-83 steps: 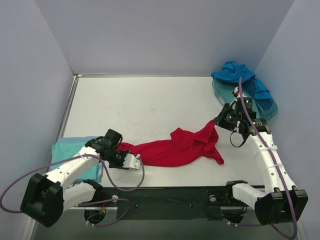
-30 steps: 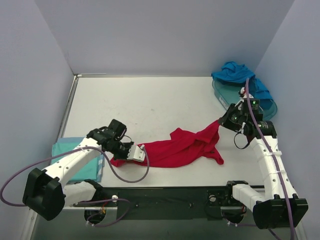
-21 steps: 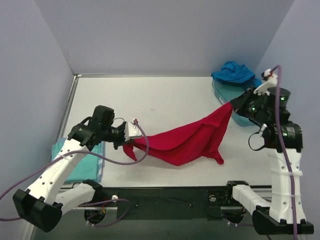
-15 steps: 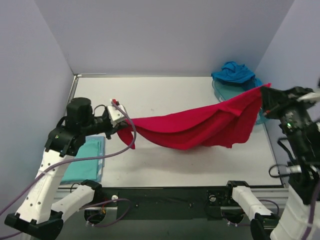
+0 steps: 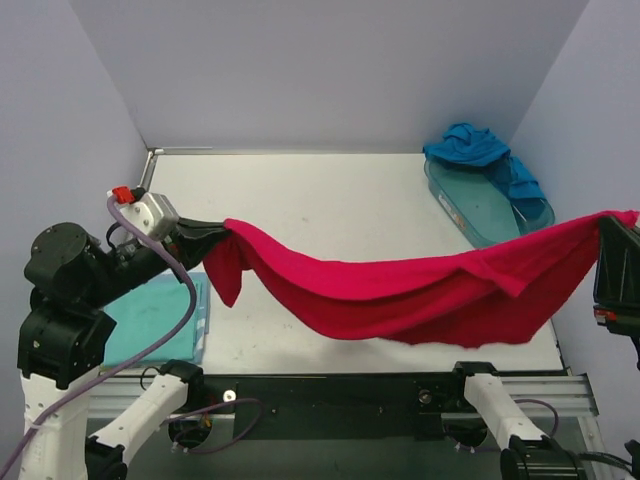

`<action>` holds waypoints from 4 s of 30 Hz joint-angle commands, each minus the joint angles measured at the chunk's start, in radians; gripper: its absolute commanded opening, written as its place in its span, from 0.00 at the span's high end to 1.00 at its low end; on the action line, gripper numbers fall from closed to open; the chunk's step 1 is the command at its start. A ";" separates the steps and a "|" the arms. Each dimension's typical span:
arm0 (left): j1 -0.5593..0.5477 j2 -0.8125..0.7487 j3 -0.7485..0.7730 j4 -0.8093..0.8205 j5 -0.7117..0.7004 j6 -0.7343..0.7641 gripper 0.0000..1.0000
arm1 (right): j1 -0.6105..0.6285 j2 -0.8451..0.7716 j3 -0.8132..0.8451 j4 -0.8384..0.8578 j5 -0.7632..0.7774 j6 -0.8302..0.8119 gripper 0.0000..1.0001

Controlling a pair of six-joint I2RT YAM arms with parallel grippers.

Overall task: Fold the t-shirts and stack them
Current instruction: Flatten out the tshirt

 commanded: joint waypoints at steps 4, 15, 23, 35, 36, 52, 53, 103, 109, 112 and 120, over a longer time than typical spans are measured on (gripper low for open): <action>0.017 0.200 -0.038 -0.079 -0.059 -0.032 1.00 | -0.009 0.314 -0.187 0.223 -0.194 0.026 1.00; 0.112 0.528 -0.297 0.077 0.082 0.277 0.91 | 0.115 1.039 -0.323 0.471 -0.256 -0.032 0.94; 0.320 0.780 -0.189 0.191 -0.046 0.323 0.40 | 0.142 1.387 0.134 0.136 0.026 0.081 0.35; 0.178 0.511 -0.379 -0.120 -0.005 0.621 0.49 | 0.375 0.729 -0.937 0.095 0.399 0.155 0.33; 0.161 0.490 -0.427 -0.122 -0.007 0.646 0.49 | 0.410 0.711 -0.974 0.102 0.393 0.204 0.34; 0.062 0.286 -0.701 -0.065 -0.051 0.839 0.45 | 0.675 1.003 -1.156 0.209 0.298 0.453 0.74; 0.060 0.286 -0.702 -0.057 -0.053 0.841 0.45 | 0.674 0.999 -1.163 0.210 0.307 0.454 0.82; 0.084 0.679 -0.060 -0.258 0.106 0.985 1.00 | -0.008 0.276 -1.116 -0.013 0.062 0.121 1.00; 0.238 0.619 -0.161 -0.304 0.127 1.042 1.00 | -0.134 0.220 -1.070 -0.097 0.031 0.068 1.00; 0.223 0.570 -0.253 -0.353 0.137 1.082 1.00 | -0.148 0.201 -1.094 -0.108 -0.006 0.064 1.00; 0.132 0.504 -0.539 -0.455 0.113 1.232 0.85 | -0.145 0.212 -1.193 -0.094 -0.099 0.089 1.00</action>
